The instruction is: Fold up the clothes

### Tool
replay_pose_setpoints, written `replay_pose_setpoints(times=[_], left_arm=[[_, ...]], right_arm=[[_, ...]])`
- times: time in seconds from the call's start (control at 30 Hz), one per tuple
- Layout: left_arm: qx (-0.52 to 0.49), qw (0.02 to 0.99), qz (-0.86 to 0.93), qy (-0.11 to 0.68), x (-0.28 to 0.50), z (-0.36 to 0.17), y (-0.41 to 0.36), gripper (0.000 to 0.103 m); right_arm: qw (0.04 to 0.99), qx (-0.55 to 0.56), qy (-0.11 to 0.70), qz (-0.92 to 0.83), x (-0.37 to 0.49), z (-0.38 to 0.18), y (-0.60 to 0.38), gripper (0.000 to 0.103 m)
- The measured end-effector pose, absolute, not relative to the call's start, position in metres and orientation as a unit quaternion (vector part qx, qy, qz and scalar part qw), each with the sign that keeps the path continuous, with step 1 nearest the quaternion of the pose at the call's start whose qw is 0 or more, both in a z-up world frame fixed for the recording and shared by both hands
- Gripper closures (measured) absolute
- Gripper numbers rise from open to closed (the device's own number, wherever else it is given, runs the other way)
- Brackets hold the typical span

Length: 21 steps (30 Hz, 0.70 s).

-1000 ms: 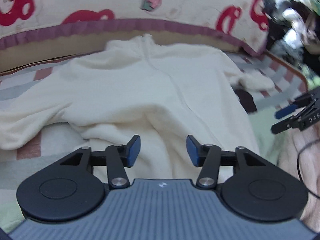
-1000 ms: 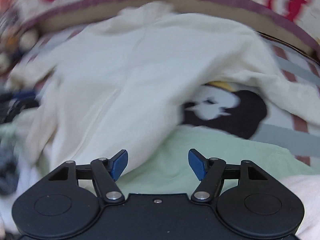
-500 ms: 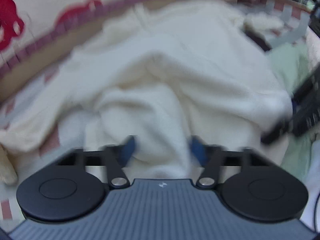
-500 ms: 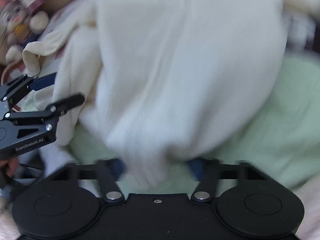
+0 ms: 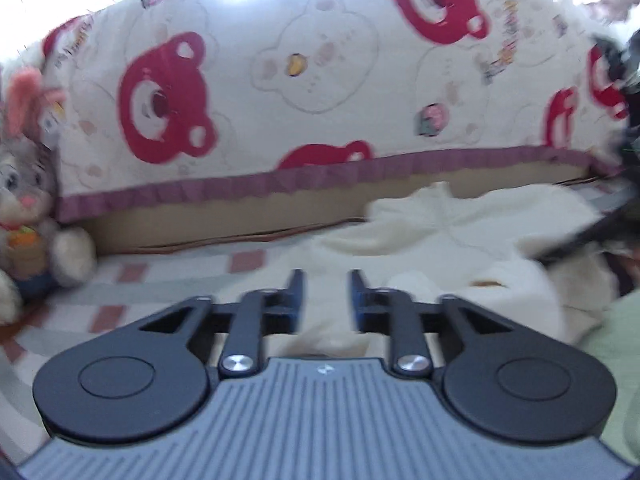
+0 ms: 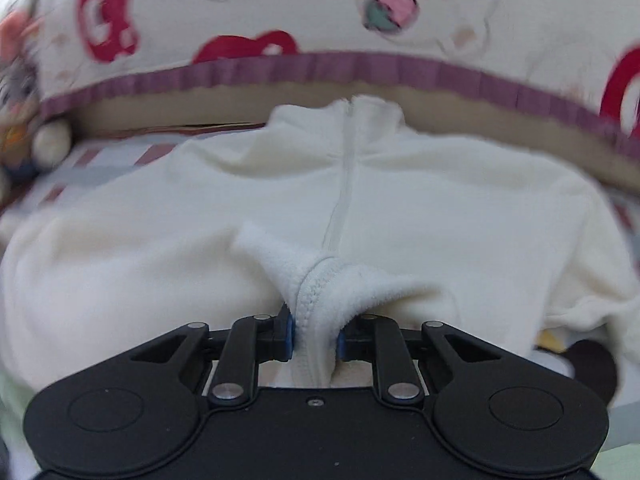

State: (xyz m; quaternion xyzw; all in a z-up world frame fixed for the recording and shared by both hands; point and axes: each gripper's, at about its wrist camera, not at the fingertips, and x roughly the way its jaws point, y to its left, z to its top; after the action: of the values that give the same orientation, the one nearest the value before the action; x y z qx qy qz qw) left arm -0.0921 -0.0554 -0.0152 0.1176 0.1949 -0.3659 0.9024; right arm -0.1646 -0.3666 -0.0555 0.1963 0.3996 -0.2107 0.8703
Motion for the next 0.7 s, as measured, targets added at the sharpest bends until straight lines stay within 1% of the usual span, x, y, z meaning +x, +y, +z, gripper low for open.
replay_pose_setpoints(times=[0.03, 0.13, 0.27, 0.37, 0.43, 0.47, 0.5, 0.53, 0.57, 0.6, 0.63, 0.67, 0.7], left_arm=[[0.127, 0.895, -0.380, 0.196, -0.098, -0.019, -0.056, 0.054], [0.157, 0.872, -0.420, 0.197, -0.116, -0.030, -0.058, 0.054], [0.202, 0.838, -0.468, 0.194, -0.141, -0.047, -0.079, 0.048], [0.221, 0.818, -0.500, 0.179, -0.156, -0.053, -0.090, 0.047], [0.218, 0.809, -0.516, 0.175, -0.159, -0.049, -0.095, 0.040], [0.219, 0.812, -0.514, 0.172, -0.161, -0.049, -0.099, 0.030], [0.229, 0.815, -0.508, 0.158, -0.164, -0.050, -0.105, 0.022], [0.258, 0.821, -0.495, 0.122, -0.171, -0.055, -0.113, 0.018], [0.290, 0.824, -0.480, 0.082, -0.179, -0.061, -0.120, 0.012], [0.329, 0.821, -0.464, 0.044, -0.184, -0.071, -0.129, 0.009], [0.365, 0.815, -0.449, 0.033, -0.184, -0.082, -0.138, 0.008], [0.397, 0.807, -0.435, 0.029, -0.182, -0.093, -0.147, 0.009], [0.415, 0.801, -0.430, 0.047, -0.176, -0.101, -0.155, 0.009]], right_arm=[[0.864, 0.227, 0.395, -0.214, -0.161, -0.057, -0.378, 0.081], [0.853, 0.276, 0.387, -0.216, -0.155, -0.062, -0.397, 0.081], [0.845, 0.333, 0.368, -0.200, -0.157, -0.058, -0.411, 0.081], [0.847, 0.361, 0.345, -0.183, -0.160, -0.050, -0.417, 0.080], [0.863, 0.338, 0.335, -0.167, -0.158, -0.039, -0.410, 0.080], [0.871, 0.327, 0.329, -0.159, -0.156, -0.034, -0.406, 0.080], [0.878, 0.319, 0.324, -0.149, -0.155, -0.030, -0.403, 0.080], [0.883, 0.314, 0.320, -0.137, -0.154, -0.027, -0.400, 0.080], [0.887, 0.312, 0.316, -0.127, -0.152, -0.025, -0.398, 0.081], [0.889, 0.312, 0.313, -0.119, -0.151, -0.024, -0.397, 0.081], [0.891, 0.314, 0.308, -0.114, -0.150, -0.024, -0.397, 0.081], [0.892, 0.317, 0.303, -0.111, -0.149, -0.024, -0.397, 0.081], [0.891, 0.323, 0.300, -0.113, -0.148, -0.026, -0.399, 0.081]])
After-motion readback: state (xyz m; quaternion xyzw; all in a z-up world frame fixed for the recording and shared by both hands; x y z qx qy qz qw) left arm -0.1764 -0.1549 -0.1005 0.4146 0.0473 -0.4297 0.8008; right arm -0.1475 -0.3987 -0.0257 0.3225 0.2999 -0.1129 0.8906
